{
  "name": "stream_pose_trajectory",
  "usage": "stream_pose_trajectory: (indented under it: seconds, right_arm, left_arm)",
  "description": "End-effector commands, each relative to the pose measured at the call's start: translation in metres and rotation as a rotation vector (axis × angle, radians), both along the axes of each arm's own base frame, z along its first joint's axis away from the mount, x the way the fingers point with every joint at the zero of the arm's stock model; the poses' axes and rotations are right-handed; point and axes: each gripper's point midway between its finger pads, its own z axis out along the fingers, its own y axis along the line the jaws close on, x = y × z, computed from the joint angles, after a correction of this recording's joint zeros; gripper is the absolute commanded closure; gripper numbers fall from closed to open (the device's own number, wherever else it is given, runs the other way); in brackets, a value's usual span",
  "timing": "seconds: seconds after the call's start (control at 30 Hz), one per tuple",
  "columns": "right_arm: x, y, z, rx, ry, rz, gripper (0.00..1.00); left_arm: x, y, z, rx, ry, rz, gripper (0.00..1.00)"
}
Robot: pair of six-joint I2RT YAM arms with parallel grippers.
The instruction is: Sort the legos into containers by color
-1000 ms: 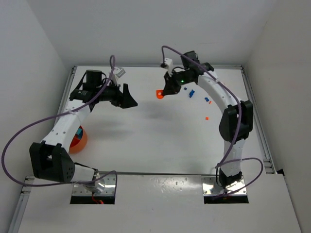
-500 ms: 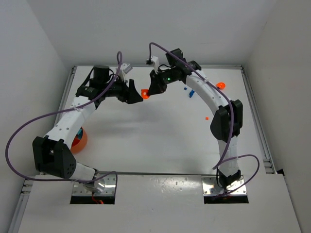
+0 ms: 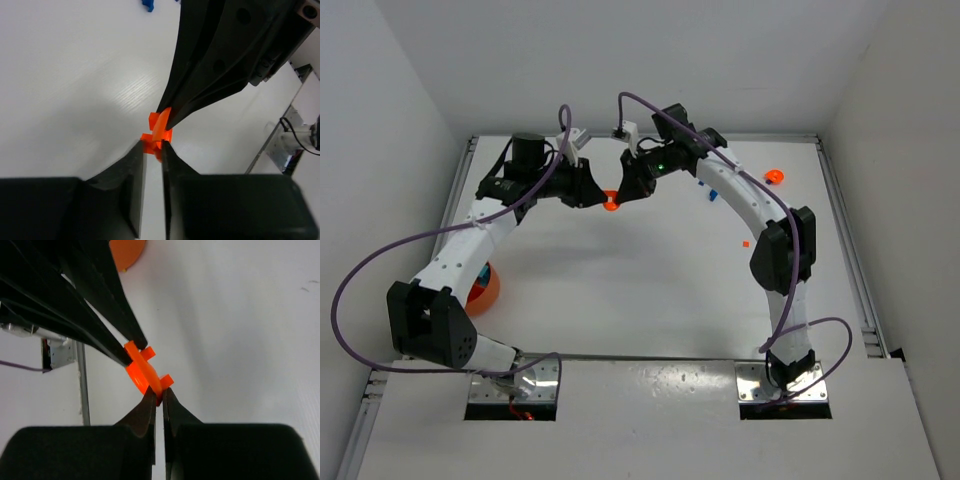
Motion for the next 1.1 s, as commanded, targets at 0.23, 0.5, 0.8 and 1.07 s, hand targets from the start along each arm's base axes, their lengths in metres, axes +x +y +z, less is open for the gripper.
stream_pose_trajectory:
  seconds: [0.23,0.5,0.8,1.07]
  right_arm:
    - [-0.011,0.009,0.062,0.127,-0.106,0.049,0.94]
    - [0.012,-0.015,0.057,0.029,-0.156,-0.107,0.4]
    - [0.03,-0.041,0.023,-0.08,-0.141,-0.167,0.37]
    - [0.045,-0.042,0.001,-0.123,-0.127,-0.155,0.37]
  left_arm:
    - [0.001,0.006,0.014,0.04,-0.087,0.016,1.0]
    - [-0.016,0.07,-0.003,0.262,-0.11,0.16,1.0]
    - [-0.037,0.225,-0.004,0.784,-0.025,0.647,1.0]
    - [-0.093,0.315,0.01,1.114,0.113,0.99,1.0]
